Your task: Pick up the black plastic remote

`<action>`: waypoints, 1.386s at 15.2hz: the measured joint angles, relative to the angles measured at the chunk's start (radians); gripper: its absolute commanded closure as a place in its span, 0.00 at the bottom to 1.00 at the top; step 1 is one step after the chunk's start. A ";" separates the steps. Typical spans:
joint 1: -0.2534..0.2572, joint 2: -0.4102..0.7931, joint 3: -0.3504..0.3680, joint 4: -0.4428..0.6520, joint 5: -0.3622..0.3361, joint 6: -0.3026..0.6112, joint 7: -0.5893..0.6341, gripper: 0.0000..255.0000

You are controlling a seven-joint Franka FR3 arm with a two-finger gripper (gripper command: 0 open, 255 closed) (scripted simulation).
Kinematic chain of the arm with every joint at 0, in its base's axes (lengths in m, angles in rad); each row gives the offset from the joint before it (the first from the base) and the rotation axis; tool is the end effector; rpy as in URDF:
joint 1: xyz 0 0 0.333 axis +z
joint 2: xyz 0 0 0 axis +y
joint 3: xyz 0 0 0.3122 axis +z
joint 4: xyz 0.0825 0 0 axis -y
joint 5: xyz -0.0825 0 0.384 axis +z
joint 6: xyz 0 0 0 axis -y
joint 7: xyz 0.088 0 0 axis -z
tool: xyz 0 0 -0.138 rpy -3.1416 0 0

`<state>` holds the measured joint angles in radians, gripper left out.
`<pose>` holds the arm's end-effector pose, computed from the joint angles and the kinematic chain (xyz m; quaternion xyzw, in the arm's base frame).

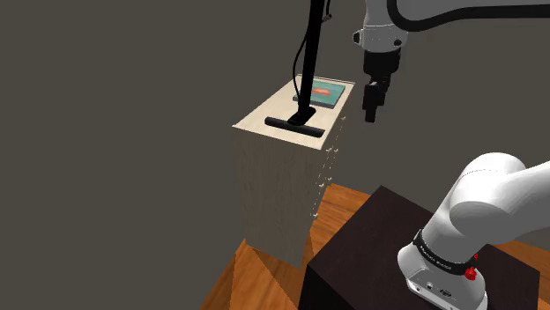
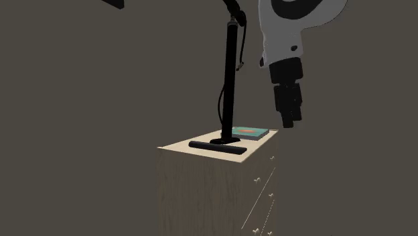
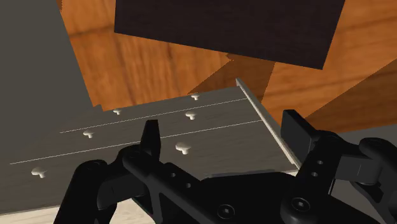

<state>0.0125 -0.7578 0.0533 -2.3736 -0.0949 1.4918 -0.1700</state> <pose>0.3030 0.0092 0.5346 0.9900 0.1080 -0.0660 0.0619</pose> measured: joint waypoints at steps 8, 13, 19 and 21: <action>0.028 0.168 0.001 0.048 0.061 0.167 -0.004 0.00; 0.054 0.320 0.009 0.127 0.113 0.283 -0.010 0.00; 0.068 0.417 0.014 0.163 0.144 0.371 -0.022 0.00; 0.069 0.423 0.015 0.144 0.145 0.396 -0.021 0.00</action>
<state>0.0817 -0.3343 0.0683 -2.2296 0.0502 1.8883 -0.1914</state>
